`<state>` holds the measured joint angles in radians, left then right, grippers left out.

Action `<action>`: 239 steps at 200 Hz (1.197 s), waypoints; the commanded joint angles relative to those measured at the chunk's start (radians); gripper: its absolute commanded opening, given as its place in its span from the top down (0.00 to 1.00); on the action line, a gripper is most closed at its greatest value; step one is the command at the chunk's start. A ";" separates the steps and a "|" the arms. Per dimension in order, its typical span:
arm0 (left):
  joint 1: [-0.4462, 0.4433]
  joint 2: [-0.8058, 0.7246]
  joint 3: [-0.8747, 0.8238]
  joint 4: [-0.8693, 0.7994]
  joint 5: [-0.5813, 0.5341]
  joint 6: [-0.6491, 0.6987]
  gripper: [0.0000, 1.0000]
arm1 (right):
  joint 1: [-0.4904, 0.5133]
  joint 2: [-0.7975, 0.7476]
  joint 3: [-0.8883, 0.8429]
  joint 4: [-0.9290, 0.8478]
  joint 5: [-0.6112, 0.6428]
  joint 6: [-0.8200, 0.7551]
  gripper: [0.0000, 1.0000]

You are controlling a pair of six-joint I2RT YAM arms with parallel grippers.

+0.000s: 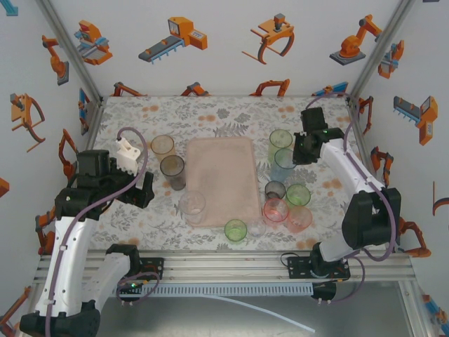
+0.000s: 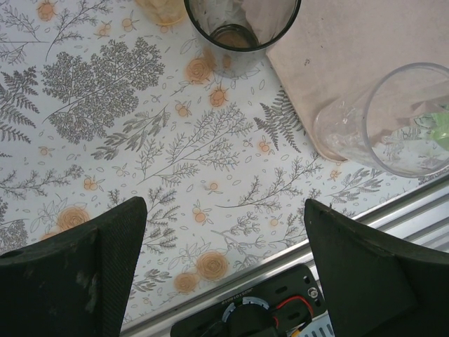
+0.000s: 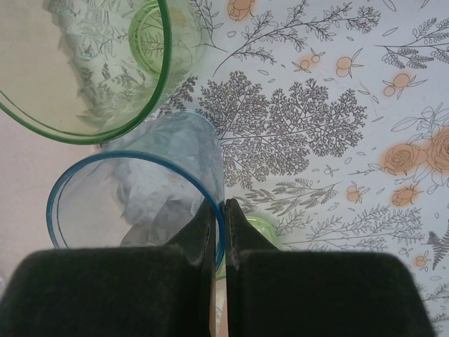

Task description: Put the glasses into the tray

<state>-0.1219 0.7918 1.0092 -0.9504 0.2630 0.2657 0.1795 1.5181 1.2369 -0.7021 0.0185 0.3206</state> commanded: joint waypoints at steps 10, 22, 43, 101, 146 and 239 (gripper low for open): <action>0.008 -0.007 -0.006 0.008 0.027 -0.013 0.15 | -0.010 -0.017 0.055 -0.046 0.003 -0.022 0.99; 0.008 -0.007 -0.007 0.010 0.028 -0.013 0.15 | -0.011 -0.027 0.063 -0.061 0.003 -0.025 0.99; 0.009 -0.008 -0.019 0.014 0.035 -0.013 0.15 | -0.009 -0.049 0.077 -0.083 0.000 -0.029 0.99; 0.008 -0.014 -0.018 0.015 0.037 -0.013 0.14 | -0.011 -0.083 0.126 -0.158 -0.016 -0.042 0.99; 0.008 -0.013 -0.023 0.016 0.042 -0.008 0.14 | -0.011 -0.124 0.144 -0.211 -0.006 -0.049 0.99; 0.009 0.004 -0.009 0.019 0.041 -0.007 0.14 | -0.007 -0.208 0.290 -0.343 -0.055 -0.035 1.00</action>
<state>-0.1169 0.7933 0.9974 -0.9421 0.2855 0.2657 0.1741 1.3426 1.4704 -0.9897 0.0074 0.2871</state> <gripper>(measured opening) 0.861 0.013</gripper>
